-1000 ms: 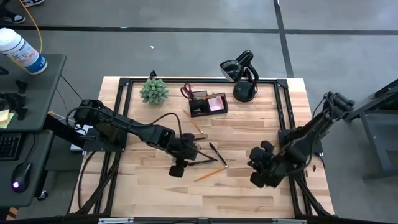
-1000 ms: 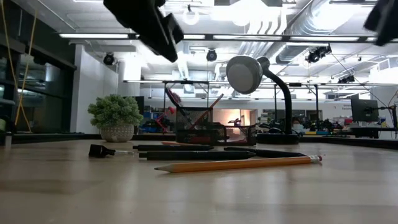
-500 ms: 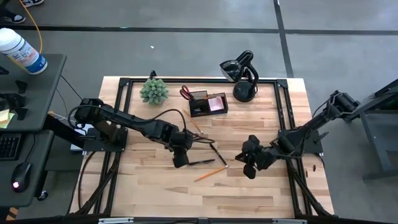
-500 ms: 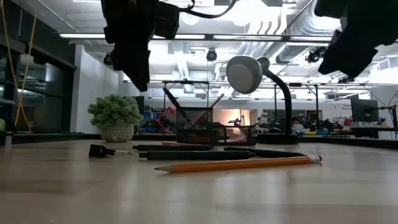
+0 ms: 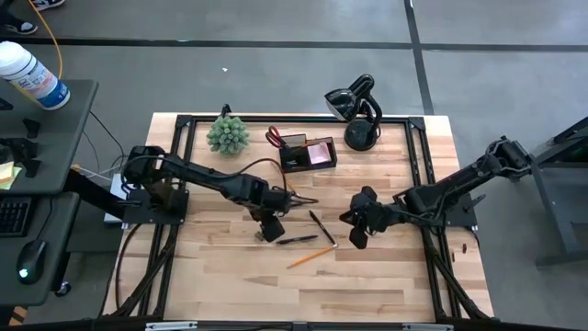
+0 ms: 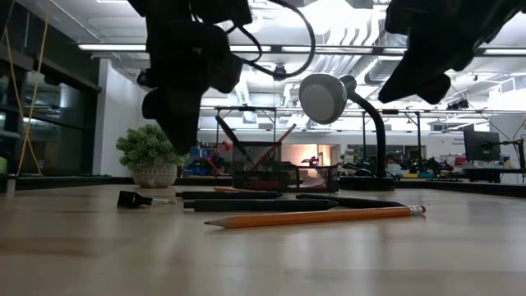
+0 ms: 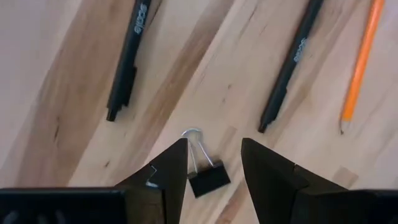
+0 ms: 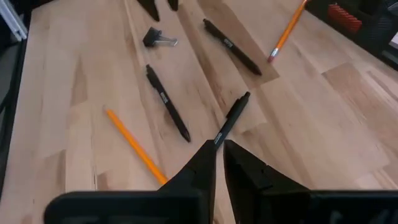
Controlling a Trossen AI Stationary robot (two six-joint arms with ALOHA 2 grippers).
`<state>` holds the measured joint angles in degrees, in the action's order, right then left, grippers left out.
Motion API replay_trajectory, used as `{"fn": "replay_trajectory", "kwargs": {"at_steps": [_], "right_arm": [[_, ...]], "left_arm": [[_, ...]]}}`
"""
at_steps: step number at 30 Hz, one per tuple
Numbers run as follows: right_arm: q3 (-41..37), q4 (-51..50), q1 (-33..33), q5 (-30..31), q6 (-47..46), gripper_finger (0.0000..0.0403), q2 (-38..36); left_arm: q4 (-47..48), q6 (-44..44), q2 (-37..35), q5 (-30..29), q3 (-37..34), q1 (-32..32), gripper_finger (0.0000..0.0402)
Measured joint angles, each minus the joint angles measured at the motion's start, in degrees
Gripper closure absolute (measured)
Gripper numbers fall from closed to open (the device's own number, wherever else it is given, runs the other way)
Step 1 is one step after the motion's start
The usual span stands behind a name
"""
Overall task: Pick and place office supplies into organizer
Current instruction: Put the black binder clip into the black desk organizer
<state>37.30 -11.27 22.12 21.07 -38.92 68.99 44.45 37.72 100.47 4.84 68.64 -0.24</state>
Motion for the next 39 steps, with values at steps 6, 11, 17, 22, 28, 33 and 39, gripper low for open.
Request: {"fn": "replay_trajectory", "kwargs": {"at_steps": [6,11,17,22,28,33,39], "right_arm": [[0.0,1.0,-1.7,-0.1,0.4,0.0377,0.0],[0.0,2.1,-2.4,-0.2,1.5,0.0376,0.0],[0.0,2.2,-2.7,-1.1,1.8,0.0378,0.0],[0.0,2.4,-2.6,-4.2,1.7,0.0375,0.0],[0.0,2.5,-2.6,-5.2,1.5,0.0379,0.0],[0.0,2.7,-2.6,-5.2,1.5,0.0376,0.0],[0.0,3.3,-2.6,-5.0,1.5,0.0379,0.0]], "left_arm": [[8.2,-2.6,2.6,-1.0,0.0,0.3,0.0263],[9.7,-0.8,4.1,-1.6,0.0,0.3,0.0263],[7.8,11.6,4.4,2.0,0.0,0.3,0.0263],[7.3,13.5,4.4,1.4,0.0,0.3,0.0263],[6.1,16.2,6.1,1.1,0.0,0.3,0.0263],[4.6,16.3,8.5,2.1,0.0,-0.3,0.0264],[4.9,16.6,8.5,1.8,0.0,-1.0,0.0264]]}}
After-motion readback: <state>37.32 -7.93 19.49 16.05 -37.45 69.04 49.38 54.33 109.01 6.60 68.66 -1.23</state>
